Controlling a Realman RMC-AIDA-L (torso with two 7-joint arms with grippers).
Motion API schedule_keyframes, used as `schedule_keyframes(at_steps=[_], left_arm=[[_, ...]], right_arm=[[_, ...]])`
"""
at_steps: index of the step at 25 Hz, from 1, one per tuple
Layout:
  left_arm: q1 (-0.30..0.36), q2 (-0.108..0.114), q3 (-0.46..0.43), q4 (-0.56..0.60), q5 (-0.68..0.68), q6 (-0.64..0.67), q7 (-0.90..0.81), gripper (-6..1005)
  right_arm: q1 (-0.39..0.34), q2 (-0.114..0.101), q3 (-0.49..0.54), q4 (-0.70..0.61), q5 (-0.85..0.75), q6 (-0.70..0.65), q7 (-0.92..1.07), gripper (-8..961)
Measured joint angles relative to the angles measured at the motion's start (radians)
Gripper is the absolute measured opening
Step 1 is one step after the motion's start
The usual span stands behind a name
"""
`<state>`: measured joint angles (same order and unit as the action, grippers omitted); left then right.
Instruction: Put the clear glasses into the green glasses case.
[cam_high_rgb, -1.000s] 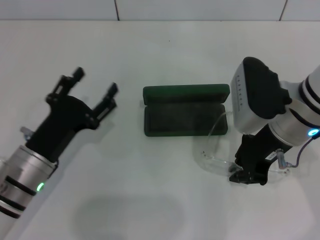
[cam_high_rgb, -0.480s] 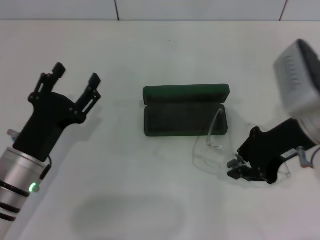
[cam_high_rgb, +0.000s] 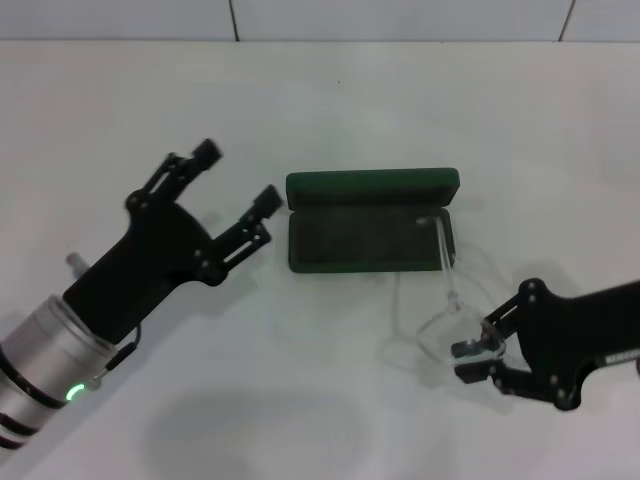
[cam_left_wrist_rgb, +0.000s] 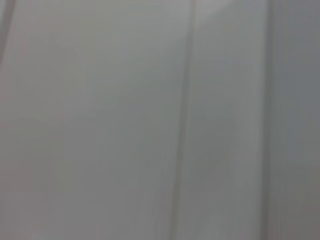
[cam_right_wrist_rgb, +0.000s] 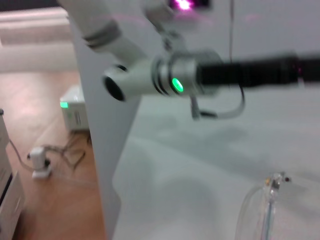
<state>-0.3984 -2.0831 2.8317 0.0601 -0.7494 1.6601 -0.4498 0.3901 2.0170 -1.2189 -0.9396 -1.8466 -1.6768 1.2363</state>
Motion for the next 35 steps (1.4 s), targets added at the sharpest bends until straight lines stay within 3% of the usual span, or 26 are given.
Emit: schedule_keyframes(at_steps=[6,13,21,35], left_arm=[[-0.134,0.001,0.000,-0.123,0.112,0.018,-0.255,846],[-0.241,-0.002,0.000,-0.143,0.206,0.013,-0.312,846],[-0.280,-0.005,0.000,-0.138,0.304,-0.030,-0.302,846],[-0.286,-0.007,0.012,-0.131,0.412,-0.114,-0.278,845]], right_arm=[[-0.009,0.006,-0.023,0.180,0.150,-0.017,-0.347,123],[0.000,0.006,-0.041,0.305,0.195,-0.089,-0.552,124],[-0.006,0.005,-0.050,0.342,0.189,-0.117,-0.639,126],[-0.010,0.006,-0.045,0.373,0.216,-0.115,-0.813,129]])
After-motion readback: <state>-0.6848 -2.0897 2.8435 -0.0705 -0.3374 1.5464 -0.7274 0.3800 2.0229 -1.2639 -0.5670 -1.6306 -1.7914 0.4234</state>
